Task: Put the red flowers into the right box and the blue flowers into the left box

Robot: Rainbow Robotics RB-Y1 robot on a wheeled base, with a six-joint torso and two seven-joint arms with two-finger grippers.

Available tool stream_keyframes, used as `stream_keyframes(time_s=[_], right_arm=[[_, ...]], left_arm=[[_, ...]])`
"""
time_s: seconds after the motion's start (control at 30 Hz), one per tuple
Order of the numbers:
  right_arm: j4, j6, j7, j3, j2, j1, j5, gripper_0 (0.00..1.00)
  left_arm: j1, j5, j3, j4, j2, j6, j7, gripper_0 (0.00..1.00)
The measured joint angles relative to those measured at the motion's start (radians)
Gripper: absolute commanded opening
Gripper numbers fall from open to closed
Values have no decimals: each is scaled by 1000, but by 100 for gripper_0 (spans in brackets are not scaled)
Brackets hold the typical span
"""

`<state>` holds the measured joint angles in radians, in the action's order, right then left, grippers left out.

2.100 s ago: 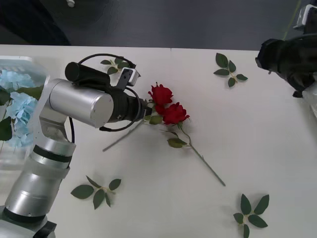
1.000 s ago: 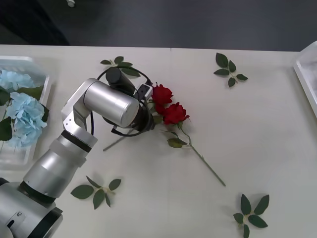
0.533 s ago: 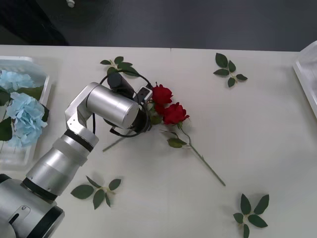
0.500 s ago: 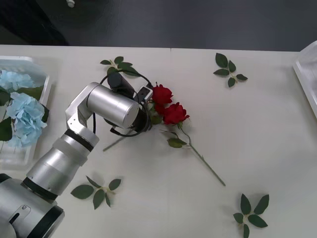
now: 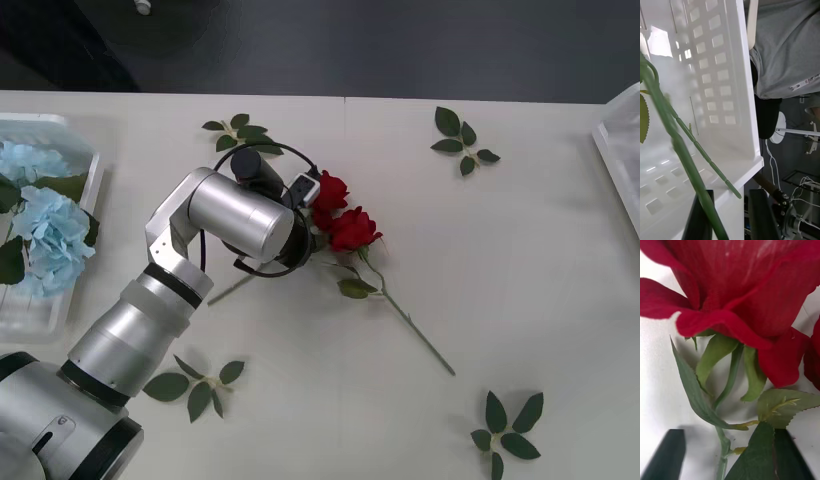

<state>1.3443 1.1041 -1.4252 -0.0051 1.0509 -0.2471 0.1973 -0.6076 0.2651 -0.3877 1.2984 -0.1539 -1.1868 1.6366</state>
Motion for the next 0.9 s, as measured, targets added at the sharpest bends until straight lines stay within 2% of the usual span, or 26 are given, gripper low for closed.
stream_keyframes(time_s=[0.27,0.33,0.4,0.63,0.73,0.9], right_arm=[[-1,-1,0,1,0,0,-20,53],[-1,-15,0,1,0,0,-20,54],[-1,-27,0,1,0,0,-20,53],[9,-26,0,1,0,0,-17,54],[65,74,0,1,0,-1,19,54],[249,279,0,-9,0,-2,132,53]], left_arm=[[0,-30,0,-19,0,18,0,23],[0,-31,0,-19,0,20,0,16],[0,-33,0,-19,0,20,0,2],[-1,-33,0,-19,0,33,0,0],[-1,-28,0,-15,0,40,0,0],[-1,3,0,29,-5,31,0,0]])
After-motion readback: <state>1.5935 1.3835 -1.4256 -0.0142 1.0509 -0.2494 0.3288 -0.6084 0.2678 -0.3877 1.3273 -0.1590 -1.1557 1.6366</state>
